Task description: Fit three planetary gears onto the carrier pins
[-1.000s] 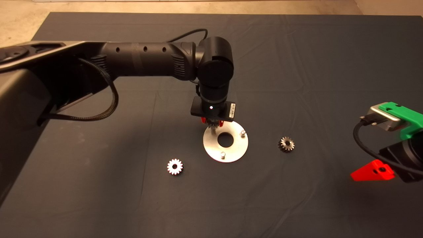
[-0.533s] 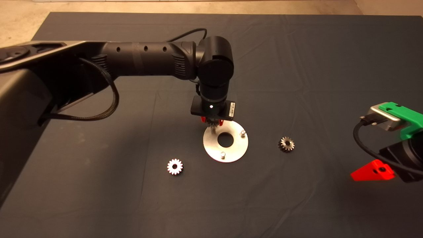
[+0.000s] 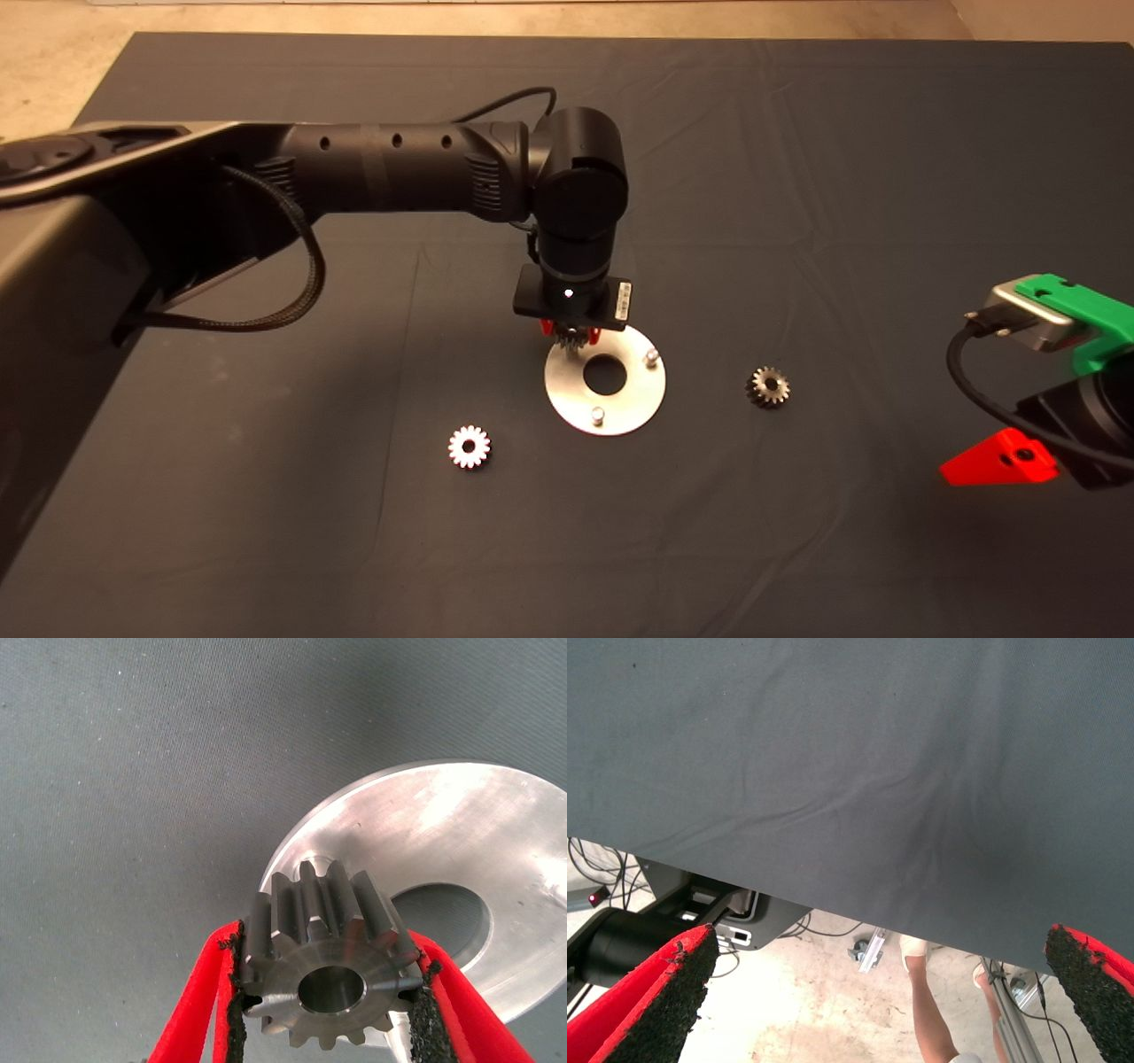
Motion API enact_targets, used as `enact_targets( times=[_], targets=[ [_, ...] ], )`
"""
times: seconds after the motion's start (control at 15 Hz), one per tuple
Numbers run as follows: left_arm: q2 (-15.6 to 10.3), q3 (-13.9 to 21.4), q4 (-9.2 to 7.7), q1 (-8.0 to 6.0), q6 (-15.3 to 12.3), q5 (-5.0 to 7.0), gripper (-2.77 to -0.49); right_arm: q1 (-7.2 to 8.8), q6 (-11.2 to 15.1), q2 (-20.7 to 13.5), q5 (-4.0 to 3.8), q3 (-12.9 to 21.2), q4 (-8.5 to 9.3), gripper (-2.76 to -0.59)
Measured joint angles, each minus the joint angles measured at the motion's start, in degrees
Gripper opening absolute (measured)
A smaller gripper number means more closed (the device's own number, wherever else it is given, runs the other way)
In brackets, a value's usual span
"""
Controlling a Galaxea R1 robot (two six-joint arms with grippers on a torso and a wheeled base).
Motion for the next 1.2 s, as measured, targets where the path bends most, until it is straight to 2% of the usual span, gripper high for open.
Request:
enact_targets(
  times=[0.2, 0.67, 1.07, 1.2],
  targets=[
    [0.01, -0.69, 0.00, 0.35, 0.63, -0.45, -2.31, 0.00, 0.00, 0.00, 0.00, 0.00, 0.00, -0.61],
    [0.06, -2.15, -0.13, 0.82, 2.84, -0.54, -2.31, 0.00, 0.00, 0.00, 0.00, 0.00, 0.00, -0.61],
    [0.16, -2.40, -0.16, 0.82, 3.18, -0.50, -2.29, 0.00, 0.00, 0.01, 0.00, 0.00, 0.00, -0.61],
    [0.13, -2.39, -0.16, 0.82, 3.18, -0.34, -2.21, 0.00, 0.00, 0.02, 0.00, 0.00, 0.00, -0.61]
  ],
)
